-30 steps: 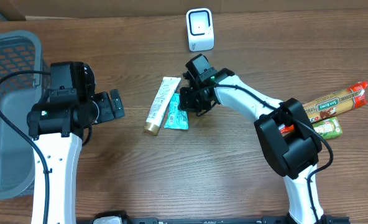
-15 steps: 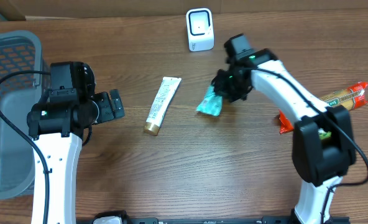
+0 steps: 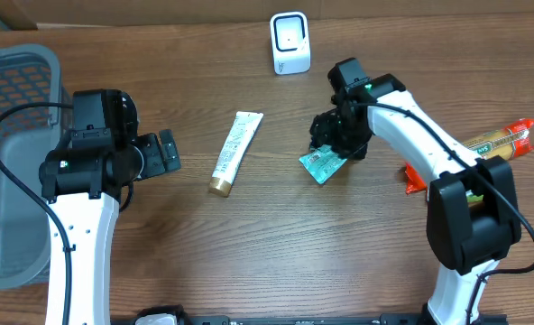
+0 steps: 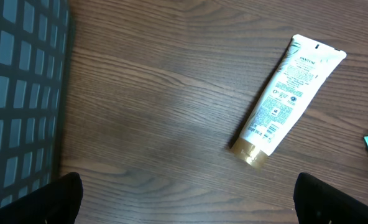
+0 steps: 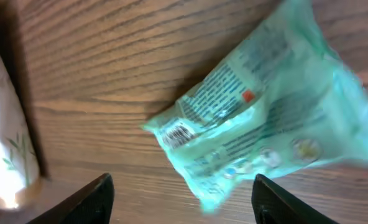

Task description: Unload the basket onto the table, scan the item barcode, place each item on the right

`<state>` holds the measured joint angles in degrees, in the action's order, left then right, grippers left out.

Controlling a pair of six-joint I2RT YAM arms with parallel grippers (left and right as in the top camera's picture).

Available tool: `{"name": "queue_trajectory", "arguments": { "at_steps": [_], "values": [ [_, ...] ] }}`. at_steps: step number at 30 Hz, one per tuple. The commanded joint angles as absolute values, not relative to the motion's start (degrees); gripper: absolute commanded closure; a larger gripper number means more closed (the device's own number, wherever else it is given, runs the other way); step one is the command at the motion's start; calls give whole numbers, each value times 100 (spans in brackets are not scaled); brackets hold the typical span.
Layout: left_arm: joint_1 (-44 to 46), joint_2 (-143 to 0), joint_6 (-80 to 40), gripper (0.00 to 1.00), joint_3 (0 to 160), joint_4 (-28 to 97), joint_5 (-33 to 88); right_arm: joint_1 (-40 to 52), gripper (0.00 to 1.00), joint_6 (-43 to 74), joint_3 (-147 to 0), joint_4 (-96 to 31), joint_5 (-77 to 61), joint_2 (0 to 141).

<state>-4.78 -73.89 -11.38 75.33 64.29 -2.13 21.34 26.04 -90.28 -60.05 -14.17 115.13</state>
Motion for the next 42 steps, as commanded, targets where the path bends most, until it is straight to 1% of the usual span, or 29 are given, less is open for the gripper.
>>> {"name": "queue_trajectory", "arguments": {
  "at_steps": [1, 2, 4, 6, 7, 9, 13, 14, 16, 18, 20, 22, 25, 28, 29, 33, 39, 41, 42],
  "values": [
    [-513, -7349, -1028, 0, 7513, 6427, -189, 1837, 31, 652, -9618, -6034, -1334, 11410],
    [-513, -7349, -1028, 1, 7513, 6427, -189, 1776, 34, 325, -9723, -6027, -1186, 11410],
    [-513, -7349, -1028, 0, 7513, 6427, -189, 1691, 44, -174, -9776, -5909, -1002, 11410],
    [-513, -7349, -1028, 1, 7513, 6427, -189, 1632, 57, -620, -9773, -5835, -969, 11445],
    [-513, -7349, -1028, 0, 7513, 6427, -189, 1612, 61, -786, -9773, -5841, -969, 11478],
    [-513, -7349, -1028, 0, 7513, 6427, -189, 1577, 64, -908, -9758, -5883, -969, 11587],
    [-513, -7349, -1028, 1, 7513, 6427, -189, 1503, 62, -906, -9751, -6108, -1066, 11872],
    [-513, -7349, -1028, 1, 7513, 6427, -189, 1485, 59, -904, -9751, -6180, -1135, 11955],
    [-513, -7349, -1028, 0, 7513, 6427, -189, 1441, 50, -904, -9747, -6289, -1376, 12147],
    [-513, -7349, -1028, 0, 7513, 6427, -189, 1406, 39, -902, -9747, -6364, -1472, 12326],
    [-513, -7349, -1028, 0, 7513, 6427, -189, 1363, 32, -902, -9747, -6401, -1466, 12499],
    [-513, -7349, -1026, 0, 7513, 6427, -189, 1302, 28, -884, -9747, -6407, -1468, 12639],
    [-513, -7349, -1028, 0, 7513, 6427, -189, 1192, 28, -768, -9747, -6412, -1487, 12807],
    [-513, -7349, -1028, 1, 7513, 6427, -189, 1133, 28, -777, -9745, -6462, -1813, 12844],
    [-513, -7349, -1028, 1, 7513, 6427, -189, 1131, 29, -777, -9745, -6466, -1927, 12844],
    [-513, -7349, -1028, 1, 7513, 6427, -189, 1144, 39, -799, -9741, -6530, -2335, 12846],
    [-513, -7349, -1028, 0, 7513, 6427, -189, 1205, 41, -755, -9306, -6370, -2534, 12892],
    [-513, -7349, -1028, 0, 7513, 6427, -189, 1203, 48, -672, -9109, -6233, -2606, 12916],
    [-513, -7349, -1028, 0, 7513, 6427, -189, 1203, 55, -589, -8984, -6114, -2628, 12916]
  ]
}}
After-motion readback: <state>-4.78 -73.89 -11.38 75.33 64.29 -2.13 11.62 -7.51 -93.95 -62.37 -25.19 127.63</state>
